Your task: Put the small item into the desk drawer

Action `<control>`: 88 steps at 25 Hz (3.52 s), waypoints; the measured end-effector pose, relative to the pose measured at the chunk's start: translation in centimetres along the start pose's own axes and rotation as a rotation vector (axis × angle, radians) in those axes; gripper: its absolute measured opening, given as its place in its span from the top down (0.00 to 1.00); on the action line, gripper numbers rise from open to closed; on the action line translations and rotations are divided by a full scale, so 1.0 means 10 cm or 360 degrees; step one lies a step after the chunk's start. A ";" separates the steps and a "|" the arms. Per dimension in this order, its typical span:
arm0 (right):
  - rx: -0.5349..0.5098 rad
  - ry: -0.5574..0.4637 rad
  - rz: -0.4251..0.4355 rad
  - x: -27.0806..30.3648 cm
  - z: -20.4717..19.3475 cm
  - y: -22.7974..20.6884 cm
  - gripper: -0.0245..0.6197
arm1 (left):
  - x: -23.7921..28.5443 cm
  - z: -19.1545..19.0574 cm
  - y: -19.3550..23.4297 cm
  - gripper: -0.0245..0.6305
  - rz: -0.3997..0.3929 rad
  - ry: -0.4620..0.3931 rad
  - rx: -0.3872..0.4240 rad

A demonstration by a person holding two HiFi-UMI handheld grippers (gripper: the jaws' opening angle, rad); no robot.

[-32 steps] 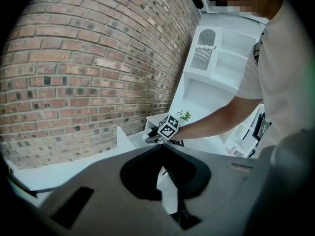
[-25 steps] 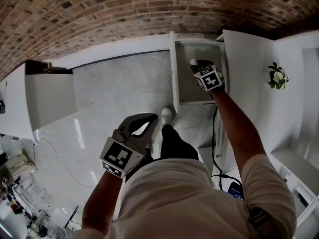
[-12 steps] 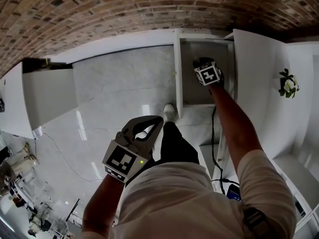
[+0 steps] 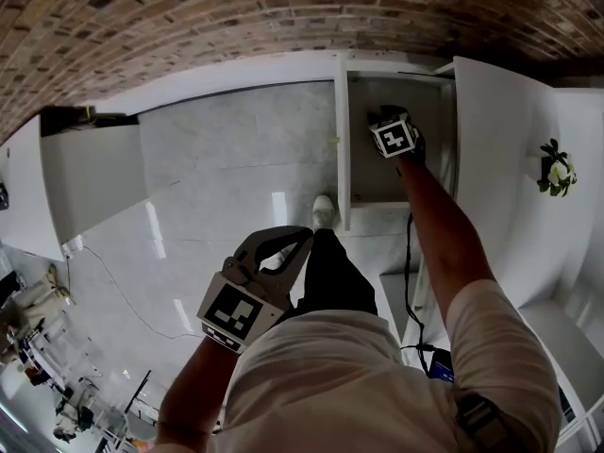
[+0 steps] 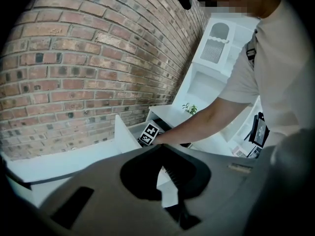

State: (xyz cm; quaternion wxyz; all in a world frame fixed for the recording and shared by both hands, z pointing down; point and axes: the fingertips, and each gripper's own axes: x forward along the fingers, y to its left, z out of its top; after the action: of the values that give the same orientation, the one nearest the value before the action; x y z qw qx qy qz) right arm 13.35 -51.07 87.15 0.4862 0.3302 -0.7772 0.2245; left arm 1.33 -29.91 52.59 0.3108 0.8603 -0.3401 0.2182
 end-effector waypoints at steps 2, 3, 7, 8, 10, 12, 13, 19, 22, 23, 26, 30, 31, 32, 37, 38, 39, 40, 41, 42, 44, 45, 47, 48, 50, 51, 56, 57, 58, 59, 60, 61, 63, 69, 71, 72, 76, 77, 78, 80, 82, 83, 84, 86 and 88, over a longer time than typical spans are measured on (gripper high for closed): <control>-0.0004 0.0000 0.0001 0.02 0.00 0.01 0.73 | 0.00 0.01 0.01 0.95 0.0002 -0.0009 -0.0002; -0.0005 -0.0004 0.0001 0.02 0.01 0.00 0.73 | 0.00 0.02 0.02 0.95 0.0003 -0.0014 -0.0002; 0.0013 -0.0013 0.0022 0.02 0.02 0.00 0.70 | -0.03 -0.01 0.02 0.95 0.0001 -0.0004 -0.0003; 0.0013 -0.0011 0.0025 0.02 0.02 0.01 0.68 | -0.04 -0.01 0.02 0.95 0.0000 -0.0004 -0.0001; 0.0008 -0.0012 0.0017 0.00 0.03 0.01 0.66 | -0.06 0.01 0.03 0.95 0.0002 -0.0010 0.0006; 0.0016 -0.0028 0.0027 -0.03 0.03 0.03 0.66 | -0.08 0.01 0.03 0.95 0.0004 -0.0018 0.0009; 0.0020 -0.0039 0.0033 -0.05 0.03 0.05 0.66 | -0.10 0.01 0.02 0.95 0.0004 -0.0020 0.0012; -0.0010 -0.0099 -0.0028 -0.23 0.07 0.03 0.67 | -0.20 0.00 -0.04 0.95 -0.0016 -0.0041 0.0047; -0.0006 -0.0127 -0.0067 -0.34 0.05 0.02 0.69 | -0.27 -0.02 -0.10 0.95 -0.0033 -0.0054 0.0074; -0.0004 -0.0135 -0.0076 -0.38 0.04 0.03 0.70 | -0.30 -0.04 -0.12 0.95 -0.0041 -0.0054 0.0084; 0.0008 -0.0181 -0.0094 -0.55 0.04 0.09 0.74 | -0.40 -0.08 -0.21 0.95 -0.0063 -0.0071 0.0102; 0.0023 -0.0230 -0.0146 -0.82 0.00 0.20 0.81 | -0.55 -0.17 -0.35 0.95 -0.0104 -0.0076 0.0124; 0.0024 -0.0247 -0.0157 -0.89 0.00 0.24 0.81 | -0.59 -0.19 -0.37 0.95 -0.0112 -0.0082 0.0133; 0.0024 -0.0259 -0.0170 -0.96 0.00 0.27 0.83 | -0.64 -0.21 -0.40 0.95 -0.0120 -0.0084 0.0144; 0.0047 -0.0289 -0.0214 -1.29 -0.14 0.48 0.89 | -0.87 -0.33 -0.58 0.95 -0.0146 -0.0126 0.0185; 0.0052 -0.0298 -0.0219 -1.37 -0.17 0.53 0.91 | -0.92 -0.35 -0.62 0.95 -0.0151 -0.0133 0.0190; 0.0057 -0.0309 -0.0222 -1.44 -0.19 0.59 0.92 | -0.97 -0.39 -0.65 0.95 -0.0156 -0.0137 0.0196; 0.0059 -0.0322 -0.0224 -1.51 -0.22 0.65 0.92 | -1.03 -0.42 -0.69 0.95 -0.0162 -0.0139 0.0204; 0.0060 -0.0335 -0.0225 -1.58 -0.24 0.72 0.93 | -1.08 -0.46 -0.71 0.95 -0.0168 -0.0140 0.0212; 0.0060 -0.0348 -0.0226 -1.66 -0.26 0.79 0.94 | -1.14 -0.50 -0.74 0.95 -0.0174 -0.0144 0.0222; 0.0066 -0.0373 -0.0231 -1.81 -0.30 0.93 0.94 | -1.25 -0.57 -0.79 0.95 -0.0184 -0.0158 0.0240; 0.0071 -0.0382 -0.0235 -1.88 -0.33 1.00 0.94 | -1.31 -0.60 -0.81 0.95 -0.0189 -0.0166 0.0247; 0.0077 -0.0389 -0.0241 -2.03 -0.41 1.15 0.94 | -1.44 -0.68 -0.86 0.95 -0.0194 -0.0181 0.0253; 0.0079 -0.0391 -0.0240 -2.10 -0.45 1.24 0.94 | -1.50 -0.73 -0.88 0.95 -0.0193 -0.0190 0.0255; 0.0087 -0.0404 -0.0233 -2.25 -0.52 1.40 0.94 | -1.63 -0.81 -0.92 0.95 -0.0188 -0.0204 0.0263; 0.0093 -0.0416 -0.0228 -2.33 -0.55 1.48 0.94 | -1.68 -0.86 -0.94 0.95 -0.0184 -0.0209 0.0267; 0.0108 -0.0492 -0.0174 -2.76 -0.71 1.95 0.94 | -1.97 -1.09 -1.00 0.95 -0.0153 -0.0232 0.0267; 0.0106 -0.0508 -0.0157 -2.85 -0.74 2.06 0.94 | -2.03 -1.13 -1.01 0.95 -0.0147 -0.0237 0.0265; 0.0102 -0.0524 -0.0139 -2.94 -0.77 2.17 0.94 | -2.08 -1.17 -1.02 0.95 -0.0142 -0.0242 0.0264; 0.0098 -0.0539 -0.0119 -3.03 -0.79 2.28 0.94 | -2.14 -1.20 -1.03 0.95 -0.0135 -0.0247 0.0264; 0.0095 -0.0554 -0.0097 -3.12 -0.82 2.40 0.94 | -2.20 -1.24 -1.03 0.95 -0.0129 -0.0252 0.0264; 0.0095 -0.0570 -0.0075 -3.20 -0.84 2.52 0.94 | -2.25 -1.28 -1.03 0.95 -0.0124 -0.0256 0.0265; 0.0095 -0.0600 -0.0026 -3.36 -0.89 2.75 0.94 | -2.36 -1.34 -1.05 0.95 -0.0121 -0.0255 0.0266; 0.0102 -0.0654 0.0123 -3.74 -1.05 3.49 0.94 | -2.68 -1.49 -1.10 0.95 -0.0111 -0.0284 0.0266; 0.0077 -0.0650 0.0162 -3.83 -1.12 3.74 0.94 | -2.79 -1.55 -1.10 0.95 -0.0106 -0.0294 0.0259; 0.0063 -0.0648 0.0183 -3.88 -1.15 3.86 0.94 | -2.84 -1.59 -1.11 0.95 -0.0108 -0.0299 0.0251; 0.0048 -0.0661 0.0237 -4.09 -1.27 4.25 0.94 | -3.06 -1.74 -1.12 0.95 -0.0124 -0.0307 0.0221; 0.0057 -0.0672 0.0241 -4.14 -1.28 4.32 0.94 | -3.12 -1.77 -1.12 0.95 -0.0122 -0.0309 0.0218; 0.0069 -0.0685 0.0243 -4.18 -1.29 4.39 0.94 | -3.17 -1.81 -1.11 0.95 -0.0118 -0.0311 0.0214; 0.0088 -0.0712 0.0248 -4.26 -1.28 4.51 0.94 | -3.26 -1.87 -1.09 0.95 -0.0112 -0.0314 0.0208; 0.0089 -0.0736 0.0256 -4.32 -1.26 4.64 0.94 | -3.33 -1.95 -1.09 0.95 -0.0112 -0.0310 0.0204; 0.0085 -0.0748 0.0259 -4.35 -1.24 4.70 0.94 | -3.37 -1.98 -1.09 0.95 -0.0114 -0.0308 0.0204; 0.0078 -0.0761 0.0258 -4.38 -1.22 4.75 0.94 | -3.40 -2.00 -1.09 0.95 -0.0118 -0.0310 0.0204; 0.0062 -0.0788 0.0249 -4.45 -1.18 4.83 0.94 | -3.45 -2.04 -1.10 0.95 -0.0128 -0.0318 0.0200; 0.0053 -0.0808 0.0246 -4.52 -1.13 4.91 0.94 | -3.49 -2.07 -1.10 0.95 -0.0136 -0.0327 0.0189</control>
State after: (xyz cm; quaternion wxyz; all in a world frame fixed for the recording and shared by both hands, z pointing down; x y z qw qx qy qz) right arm -1.70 3.25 49.71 0.2515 0.3236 -0.8934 0.1838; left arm -17.63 6.30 42.55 0.2319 0.9087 -0.3197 0.1352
